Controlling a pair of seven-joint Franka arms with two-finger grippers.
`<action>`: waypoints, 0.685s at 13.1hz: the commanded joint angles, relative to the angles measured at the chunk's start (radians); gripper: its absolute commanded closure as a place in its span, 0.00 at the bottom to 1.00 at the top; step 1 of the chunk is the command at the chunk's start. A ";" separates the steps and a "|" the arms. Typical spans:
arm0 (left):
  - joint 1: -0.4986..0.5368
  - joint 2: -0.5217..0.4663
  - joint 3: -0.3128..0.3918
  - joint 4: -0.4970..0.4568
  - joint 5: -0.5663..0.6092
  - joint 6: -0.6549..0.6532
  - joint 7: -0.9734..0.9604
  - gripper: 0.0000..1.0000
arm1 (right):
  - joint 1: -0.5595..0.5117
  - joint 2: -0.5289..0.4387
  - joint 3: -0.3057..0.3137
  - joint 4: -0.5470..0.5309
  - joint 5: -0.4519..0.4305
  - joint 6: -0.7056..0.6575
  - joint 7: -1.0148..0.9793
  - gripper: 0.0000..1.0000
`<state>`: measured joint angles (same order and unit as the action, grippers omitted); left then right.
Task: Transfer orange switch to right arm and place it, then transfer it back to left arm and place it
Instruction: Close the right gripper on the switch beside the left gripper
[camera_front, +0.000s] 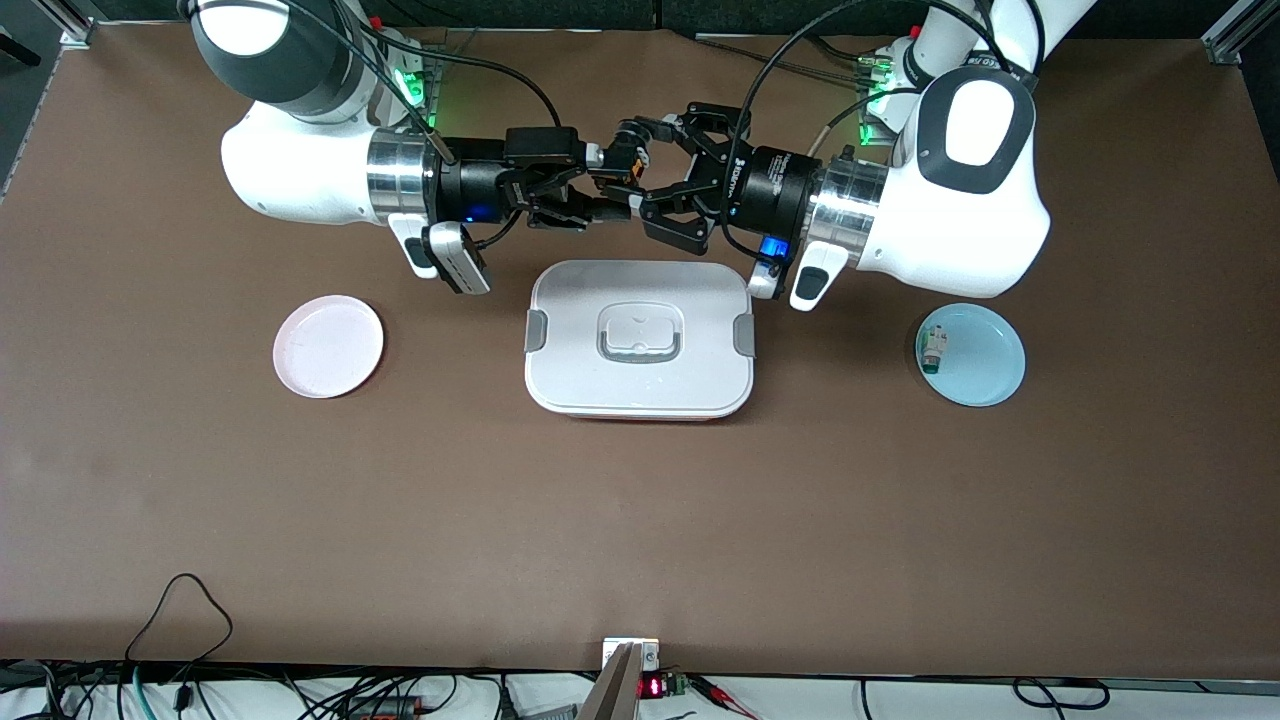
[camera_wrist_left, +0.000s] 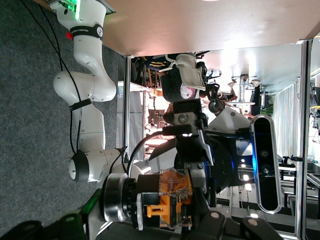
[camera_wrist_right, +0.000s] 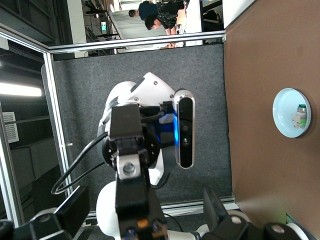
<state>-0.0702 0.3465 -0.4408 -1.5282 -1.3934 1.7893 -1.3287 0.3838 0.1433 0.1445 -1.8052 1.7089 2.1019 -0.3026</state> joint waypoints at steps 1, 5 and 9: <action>-0.007 0.015 -0.001 0.026 -0.026 0.004 -0.017 0.87 | -0.009 -0.050 0.007 -0.054 0.025 0.004 -0.006 0.00; -0.008 0.017 -0.001 0.026 -0.026 0.004 -0.017 0.87 | -0.009 -0.080 0.009 -0.089 0.025 0.003 -0.006 0.01; -0.008 0.017 -0.001 0.026 -0.026 0.004 -0.017 0.87 | -0.008 -0.091 0.009 -0.089 0.026 0.003 -0.009 0.03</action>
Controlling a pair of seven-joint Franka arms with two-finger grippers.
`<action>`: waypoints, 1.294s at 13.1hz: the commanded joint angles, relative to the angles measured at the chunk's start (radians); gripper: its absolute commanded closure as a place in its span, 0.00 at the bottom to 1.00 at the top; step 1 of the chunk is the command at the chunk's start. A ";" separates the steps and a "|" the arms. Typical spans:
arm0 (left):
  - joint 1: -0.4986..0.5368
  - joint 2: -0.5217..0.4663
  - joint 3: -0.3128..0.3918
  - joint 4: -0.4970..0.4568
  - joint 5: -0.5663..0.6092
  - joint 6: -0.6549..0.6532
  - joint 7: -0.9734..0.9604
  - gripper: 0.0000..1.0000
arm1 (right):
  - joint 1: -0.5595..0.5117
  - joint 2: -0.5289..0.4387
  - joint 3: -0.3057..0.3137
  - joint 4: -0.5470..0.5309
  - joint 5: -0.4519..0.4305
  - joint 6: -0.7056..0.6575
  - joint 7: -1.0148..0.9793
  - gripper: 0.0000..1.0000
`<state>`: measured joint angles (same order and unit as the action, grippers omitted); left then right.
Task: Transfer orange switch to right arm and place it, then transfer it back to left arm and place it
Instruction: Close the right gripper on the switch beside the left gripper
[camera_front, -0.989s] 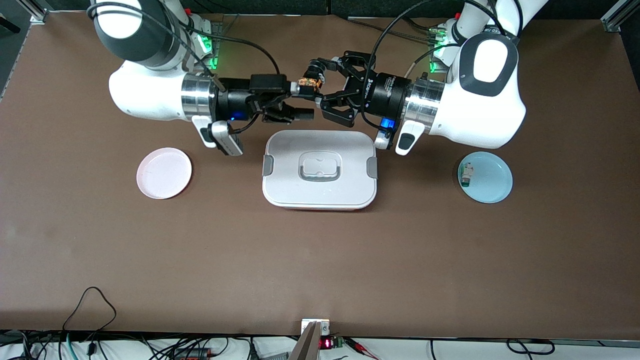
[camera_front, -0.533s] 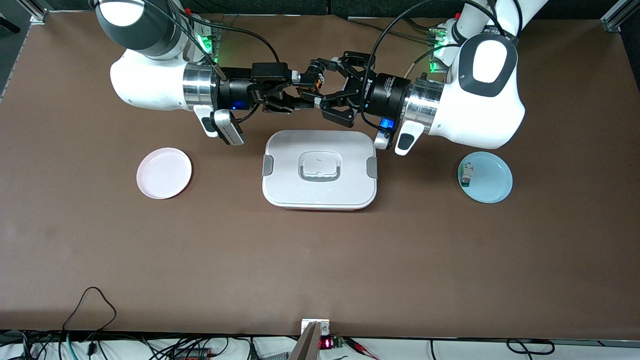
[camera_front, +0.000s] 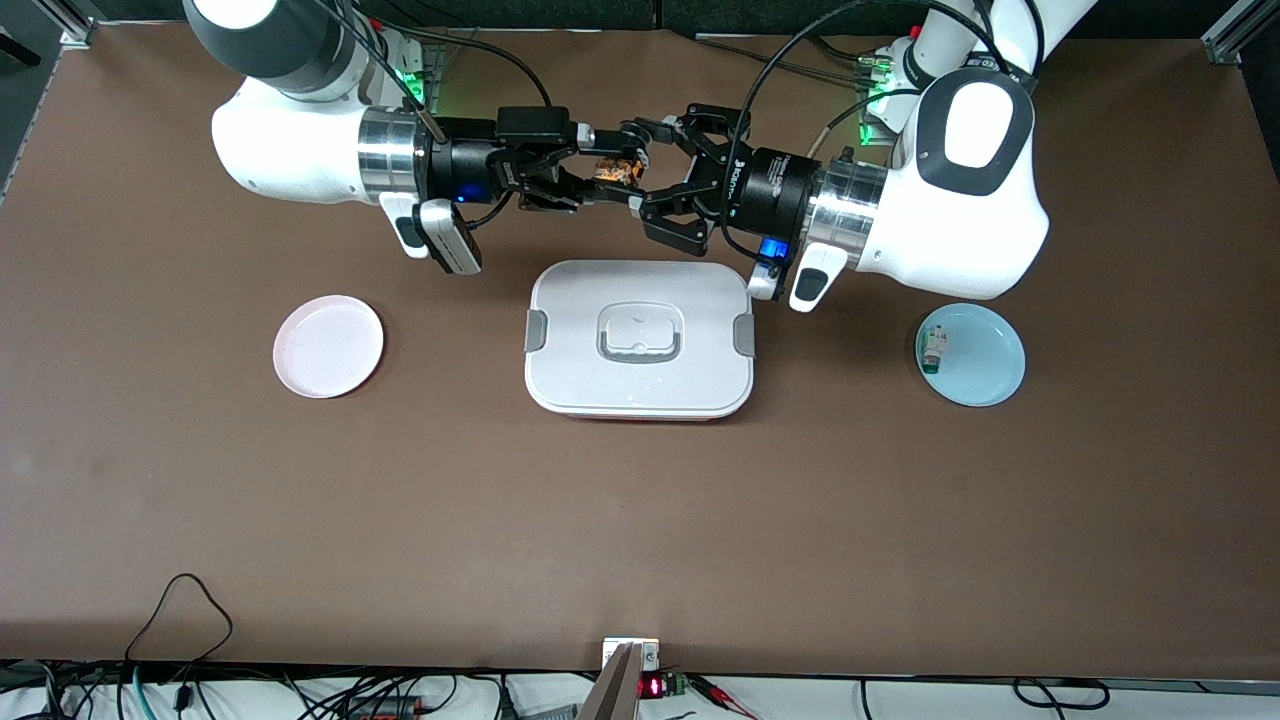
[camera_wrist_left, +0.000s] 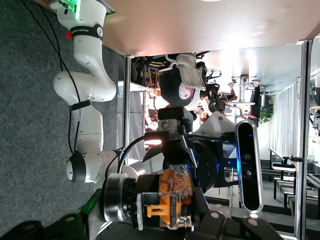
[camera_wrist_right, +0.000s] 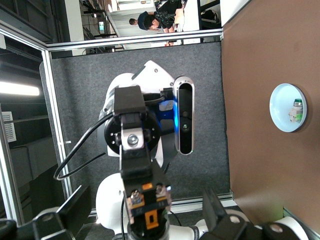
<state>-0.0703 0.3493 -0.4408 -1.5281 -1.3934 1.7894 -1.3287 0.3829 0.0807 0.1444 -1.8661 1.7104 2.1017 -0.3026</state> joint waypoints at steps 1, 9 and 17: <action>-0.008 0.014 -0.001 0.026 -0.026 0.004 -0.017 0.87 | -0.006 -0.029 0.009 -0.028 0.025 0.003 -0.009 0.03; -0.006 0.014 -0.001 0.026 -0.026 0.002 -0.017 0.87 | 0.005 -0.018 0.009 -0.028 0.025 0.004 -0.036 0.09; -0.006 0.014 -0.001 0.026 -0.026 0.002 -0.017 0.87 | 0.017 -0.019 0.007 -0.028 0.023 0.012 -0.087 0.43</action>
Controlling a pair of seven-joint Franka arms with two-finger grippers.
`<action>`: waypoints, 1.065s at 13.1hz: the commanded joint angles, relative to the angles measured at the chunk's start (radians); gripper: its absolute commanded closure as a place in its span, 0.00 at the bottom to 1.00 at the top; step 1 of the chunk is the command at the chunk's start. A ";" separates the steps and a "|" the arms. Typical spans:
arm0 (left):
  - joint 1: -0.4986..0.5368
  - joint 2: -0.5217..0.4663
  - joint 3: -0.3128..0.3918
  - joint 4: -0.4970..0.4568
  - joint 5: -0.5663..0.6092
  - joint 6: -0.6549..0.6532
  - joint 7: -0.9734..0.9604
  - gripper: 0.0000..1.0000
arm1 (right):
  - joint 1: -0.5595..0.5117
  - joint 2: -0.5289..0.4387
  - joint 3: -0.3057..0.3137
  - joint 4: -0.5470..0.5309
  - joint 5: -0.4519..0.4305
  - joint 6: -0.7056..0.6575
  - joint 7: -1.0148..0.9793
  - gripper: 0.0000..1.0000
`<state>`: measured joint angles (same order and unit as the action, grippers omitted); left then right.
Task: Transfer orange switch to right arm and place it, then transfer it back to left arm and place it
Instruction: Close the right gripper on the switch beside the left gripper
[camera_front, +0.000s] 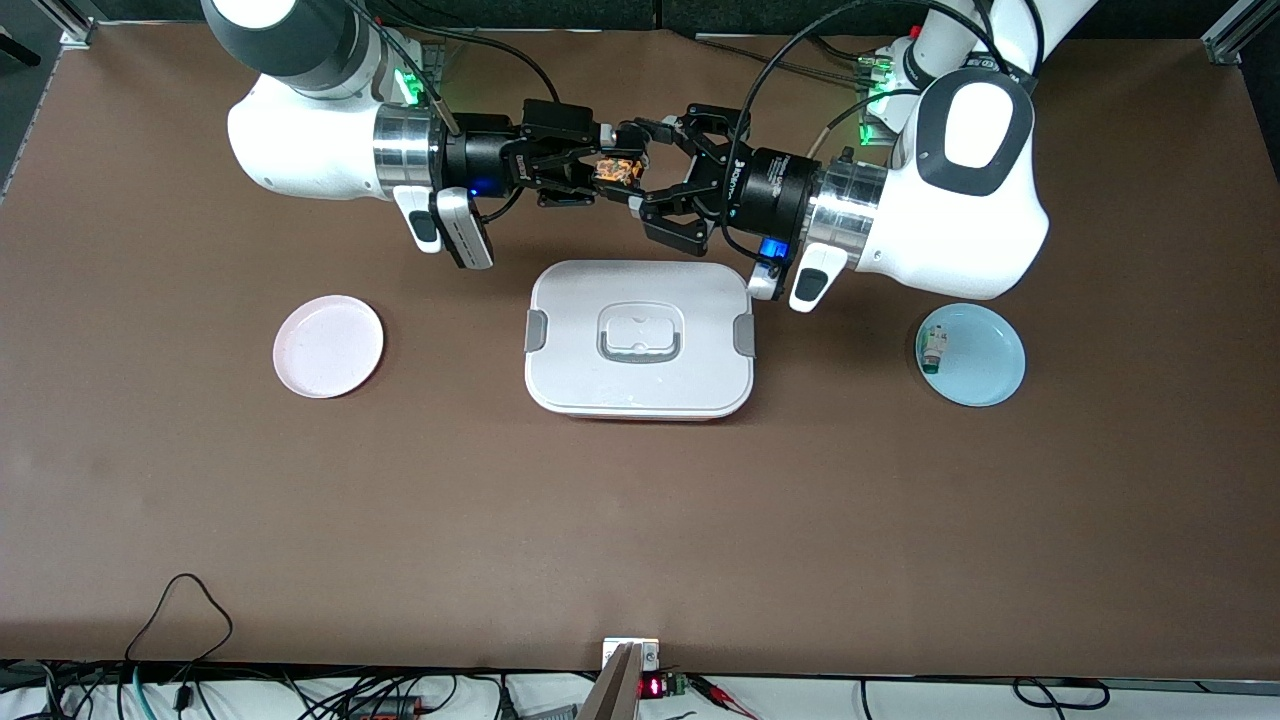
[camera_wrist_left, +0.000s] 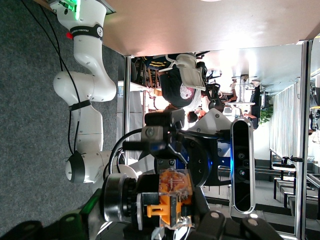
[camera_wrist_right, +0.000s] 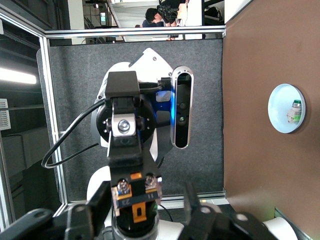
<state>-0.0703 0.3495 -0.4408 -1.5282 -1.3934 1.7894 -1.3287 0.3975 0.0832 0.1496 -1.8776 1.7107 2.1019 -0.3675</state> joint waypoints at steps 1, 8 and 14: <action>-0.006 0.014 -0.001 0.026 -0.024 0.002 -0.017 0.87 | 0.001 -0.025 0.004 -0.018 0.023 0.012 -0.008 0.47; -0.006 0.014 -0.001 0.026 -0.024 0.001 -0.017 0.87 | -0.003 -0.034 0.002 -0.015 0.024 0.013 0.029 0.72; -0.005 0.016 -0.001 0.026 -0.026 0.001 -0.020 0.75 | -0.006 -0.034 0.002 -0.011 0.026 0.012 0.018 0.73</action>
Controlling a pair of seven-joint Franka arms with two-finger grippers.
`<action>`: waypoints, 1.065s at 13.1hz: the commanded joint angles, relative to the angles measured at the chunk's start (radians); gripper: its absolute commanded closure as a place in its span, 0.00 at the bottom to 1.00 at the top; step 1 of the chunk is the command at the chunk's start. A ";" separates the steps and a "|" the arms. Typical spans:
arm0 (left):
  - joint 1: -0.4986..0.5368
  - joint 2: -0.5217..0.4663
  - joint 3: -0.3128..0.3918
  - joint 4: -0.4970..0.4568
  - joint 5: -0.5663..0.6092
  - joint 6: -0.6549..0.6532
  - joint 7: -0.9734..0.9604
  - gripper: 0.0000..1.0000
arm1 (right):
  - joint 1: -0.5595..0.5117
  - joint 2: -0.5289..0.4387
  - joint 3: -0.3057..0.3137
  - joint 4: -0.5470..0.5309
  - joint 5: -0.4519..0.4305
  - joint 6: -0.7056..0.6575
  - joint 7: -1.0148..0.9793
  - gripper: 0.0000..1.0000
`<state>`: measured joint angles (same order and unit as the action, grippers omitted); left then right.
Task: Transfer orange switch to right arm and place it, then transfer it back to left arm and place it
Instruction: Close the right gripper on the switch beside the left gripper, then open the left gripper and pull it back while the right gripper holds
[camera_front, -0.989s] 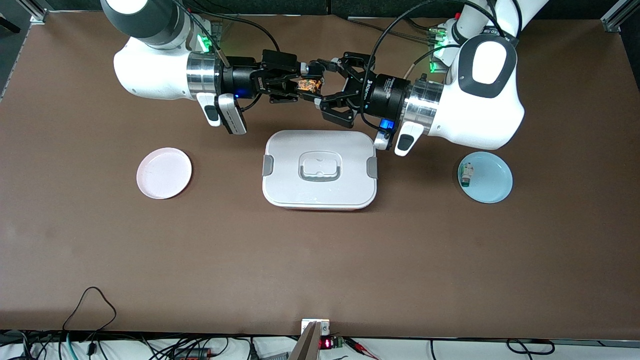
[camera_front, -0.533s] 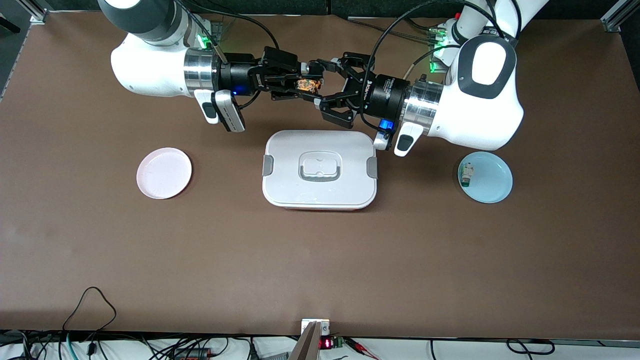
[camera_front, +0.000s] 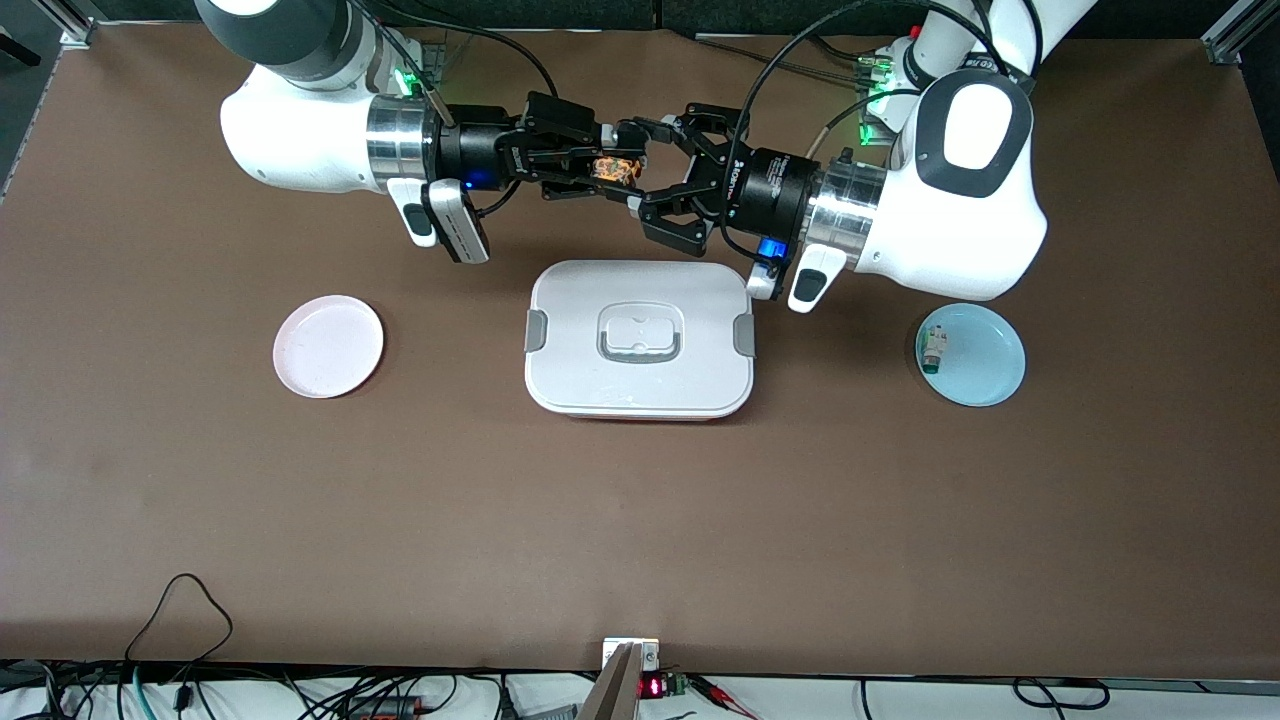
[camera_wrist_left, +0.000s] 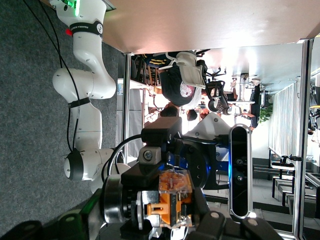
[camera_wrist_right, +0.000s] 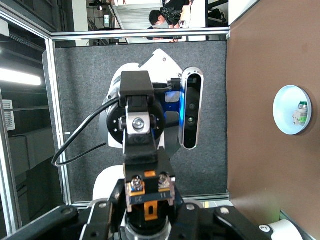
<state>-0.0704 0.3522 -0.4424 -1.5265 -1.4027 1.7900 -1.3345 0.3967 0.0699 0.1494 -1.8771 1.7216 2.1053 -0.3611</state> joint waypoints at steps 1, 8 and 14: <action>-0.003 0.022 -0.001 0.025 -0.016 -0.001 -0.026 0.54 | -0.006 -0.021 0.002 -0.011 0.015 0.009 0.010 0.73; 0.000 0.039 0.001 0.055 -0.015 -0.003 -0.077 0.00 | -0.007 -0.021 0.002 -0.001 0.015 0.009 -0.004 0.73; 0.006 0.036 0.001 0.057 -0.004 -0.004 -0.066 0.00 | -0.053 -0.019 0.002 -0.005 -0.002 -0.011 -0.035 0.72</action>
<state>-0.0659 0.3670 -0.4396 -1.5064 -1.4043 1.7900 -1.3916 0.3647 0.0665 0.1448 -1.8729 1.7216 2.1074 -0.3790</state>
